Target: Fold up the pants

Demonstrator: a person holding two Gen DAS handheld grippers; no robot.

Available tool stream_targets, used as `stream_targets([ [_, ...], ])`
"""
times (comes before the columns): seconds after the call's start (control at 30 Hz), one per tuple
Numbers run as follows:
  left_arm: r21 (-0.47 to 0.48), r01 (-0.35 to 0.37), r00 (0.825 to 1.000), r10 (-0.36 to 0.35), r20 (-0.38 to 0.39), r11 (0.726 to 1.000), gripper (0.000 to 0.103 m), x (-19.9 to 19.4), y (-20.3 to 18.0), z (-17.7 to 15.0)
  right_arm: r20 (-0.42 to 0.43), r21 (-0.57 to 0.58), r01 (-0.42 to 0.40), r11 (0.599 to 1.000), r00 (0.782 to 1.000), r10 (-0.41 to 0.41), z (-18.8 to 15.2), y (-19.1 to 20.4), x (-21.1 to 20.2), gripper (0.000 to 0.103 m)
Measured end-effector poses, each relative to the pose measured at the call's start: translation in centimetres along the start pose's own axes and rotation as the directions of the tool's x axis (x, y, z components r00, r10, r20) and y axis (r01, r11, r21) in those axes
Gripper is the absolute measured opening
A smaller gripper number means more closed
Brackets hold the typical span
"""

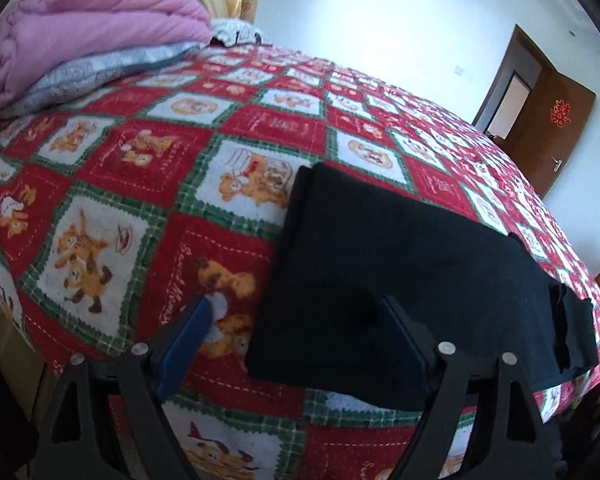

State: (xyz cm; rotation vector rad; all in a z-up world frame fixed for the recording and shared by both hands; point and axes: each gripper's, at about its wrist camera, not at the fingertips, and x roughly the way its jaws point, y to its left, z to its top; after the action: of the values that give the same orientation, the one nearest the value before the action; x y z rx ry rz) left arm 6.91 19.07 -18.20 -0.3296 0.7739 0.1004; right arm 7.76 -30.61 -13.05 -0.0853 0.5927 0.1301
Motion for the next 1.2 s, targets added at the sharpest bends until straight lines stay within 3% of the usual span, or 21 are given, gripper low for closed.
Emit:
stream_targets([
  [0.07,0.02,-0.005,1.0,0.005,0.003,1.0,0.076,-0.1,-0.5,-0.3,-0.003,-0.01,0.001,1.0,1.0,-0.001,-0.1,0.2,0.0,0.054],
  [0.1,0.026,-0.004,1.0,0.004,0.006,1.0,0.066,-0.1,-0.7,-0.4,-0.003,-0.01,0.002,1.0,1.0,-0.002,-0.1,0.2,0.0,0.054],
  [0.13,0.032,-0.009,1.0,0.009,0.001,0.999,0.063,-0.1,-1.1,-0.7,-0.004,-0.01,0.002,1.0,1.0,-0.002,-0.1,0.3,0.0,0.054],
  [0.27,0.062,-0.061,0.998,0.061,0.012,0.996,0.061,-0.2,-1.8,-1.1,-0.011,-0.003,0.006,1.0,1.0,-0.006,-0.2,0.1,0.2,0.054],
  [0.37,0.051,-0.054,0.999,0.054,0.011,0.997,0.053,-0.4,-1.3,-1.0,-0.013,-0.003,0.007,1.0,1.0,-0.007,-0.3,0.1,0.3,0.054],
  [0.53,0.051,-0.079,0.997,0.079,0.005,0.996,0.027,-1.4,-2.2,-0.3,-0.011,0.013,0.014,1.0,1.0,-0.014,-0.2,-0.2,0.3,0.054],
  [0.6,0.064,-0.085,0.996,0.085,-0.004,0.994,0.024,-1.8,-3.1,-0.1,-0.008,0.023,0.02,1.0,1.0,-0.019,-0.2,-0.5,0.2,0.054],
  [0.93,-0.023,0.063,0.998,-0.063,0.002,0.998,0.023,-3.8,-3.9,1.8,-0.006,0.054,0.03,0.998,1.0,-0.03,0.1,-1.2,0.2,0.054],
  [1.2,0.065,0.188,0.98,-0.191,0.055,0.98,0.022,-6.7,-8.7,2.9,0.0,0.086,0.035,0.996,0.999,-0.035,0.7,-2.1,-0.4,0.054],
])
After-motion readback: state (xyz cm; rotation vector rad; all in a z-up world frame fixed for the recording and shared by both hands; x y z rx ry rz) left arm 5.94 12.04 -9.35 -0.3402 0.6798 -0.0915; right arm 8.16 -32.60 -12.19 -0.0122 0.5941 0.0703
